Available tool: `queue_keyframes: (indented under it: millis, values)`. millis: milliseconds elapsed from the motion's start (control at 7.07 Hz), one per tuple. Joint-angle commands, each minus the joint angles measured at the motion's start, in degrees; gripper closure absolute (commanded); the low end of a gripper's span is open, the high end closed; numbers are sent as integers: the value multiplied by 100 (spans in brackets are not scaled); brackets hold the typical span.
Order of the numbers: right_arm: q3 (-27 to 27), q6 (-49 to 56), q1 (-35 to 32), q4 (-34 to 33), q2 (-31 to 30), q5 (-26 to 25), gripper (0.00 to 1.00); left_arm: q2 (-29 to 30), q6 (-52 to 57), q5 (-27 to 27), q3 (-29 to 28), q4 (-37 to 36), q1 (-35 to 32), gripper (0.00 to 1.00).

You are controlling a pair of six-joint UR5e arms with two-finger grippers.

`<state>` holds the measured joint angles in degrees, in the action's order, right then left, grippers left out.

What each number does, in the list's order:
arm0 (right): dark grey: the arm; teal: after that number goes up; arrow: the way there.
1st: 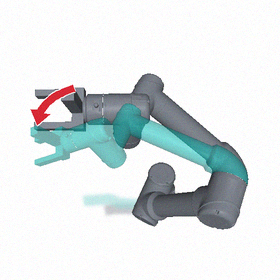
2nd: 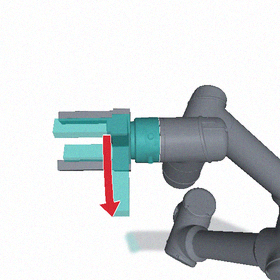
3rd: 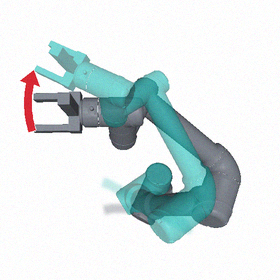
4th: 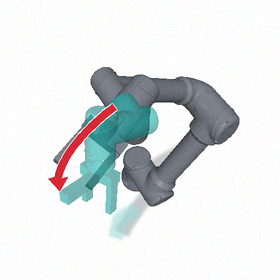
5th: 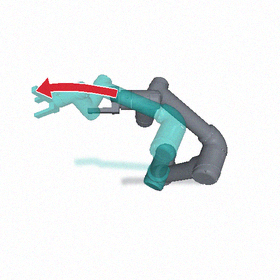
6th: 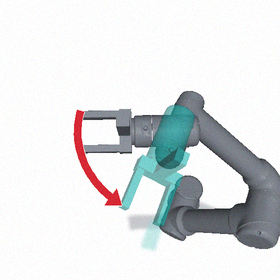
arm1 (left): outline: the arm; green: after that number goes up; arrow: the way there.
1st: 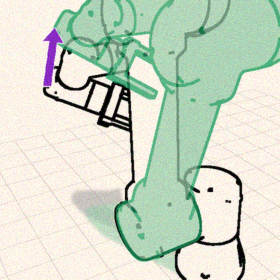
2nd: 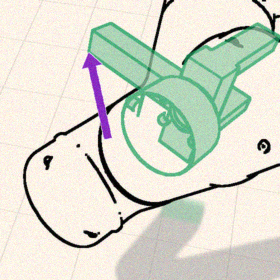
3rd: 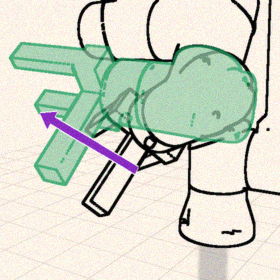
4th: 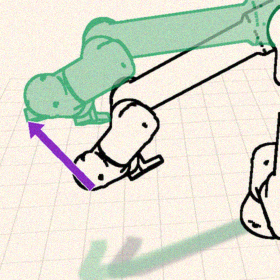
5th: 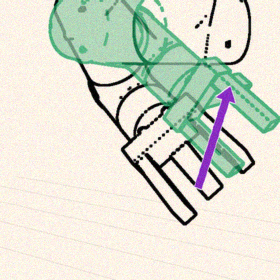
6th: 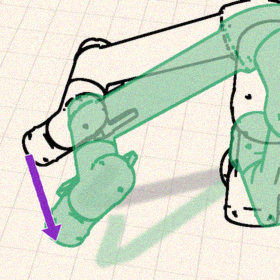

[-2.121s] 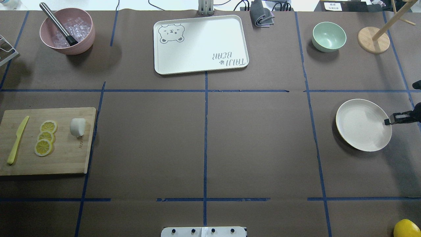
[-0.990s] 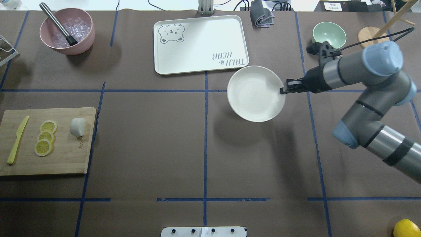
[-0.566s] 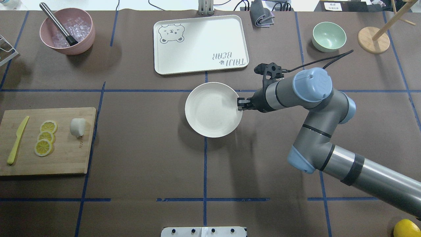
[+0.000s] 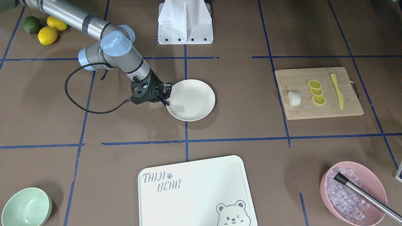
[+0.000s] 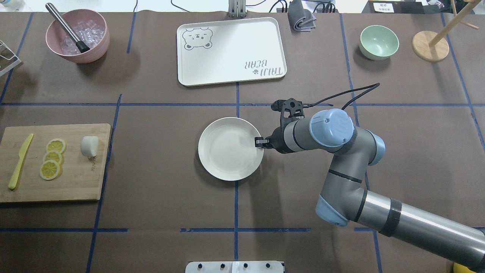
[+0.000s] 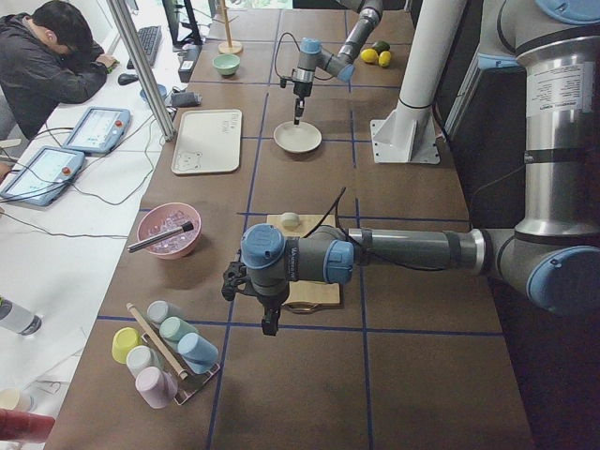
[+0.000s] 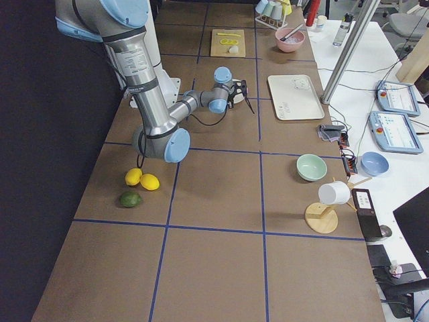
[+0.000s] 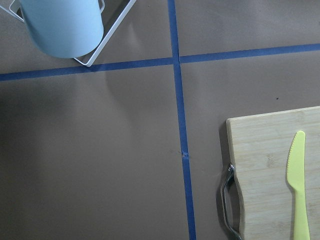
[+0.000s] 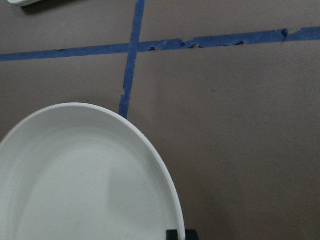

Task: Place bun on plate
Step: 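Slide the white plate with the right gripper toward the table center, then release the plate and withdraw the right arm out of view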

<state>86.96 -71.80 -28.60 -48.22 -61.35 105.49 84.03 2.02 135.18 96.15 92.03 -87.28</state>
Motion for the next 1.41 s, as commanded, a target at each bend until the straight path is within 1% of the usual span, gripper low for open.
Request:
queue_keyframes:
  millis: [0,141,283,424,566,707,848,1131,1273]
  values:
    - [32,-26,-22,-4,0,42,0,0,0,0,0,17,0,0]
    - [136,-96,-301,-465,26,234,0,8,0,0,0,17,0,0]
    - [416,25,-765,-1661,235,827,0,8,0,0,17,8,0,0]
    - [723,548,-1257,-2535,220,1207,0,8,9,0,87,0,0,0]
    - [874,1606,-1732,-3422,185,1472,0,43,-9,-35,88,0,9,0]
    - [1024,2678,-2224,-4180,115,1536,0,78,-26,-61,79,-9,18,0]
    - [1164,3899,-2733,-4466,-277,1545,0,201,-9,-9,88,52,27,0]
    - [1122,6071,-4015,-4486,-1182,2279,0,368,-9,-44,79,183,27,0]
    - [1131,7056,-4570,-4469,-1700,2492,0,612,-35,-35,-25,245,27,0]
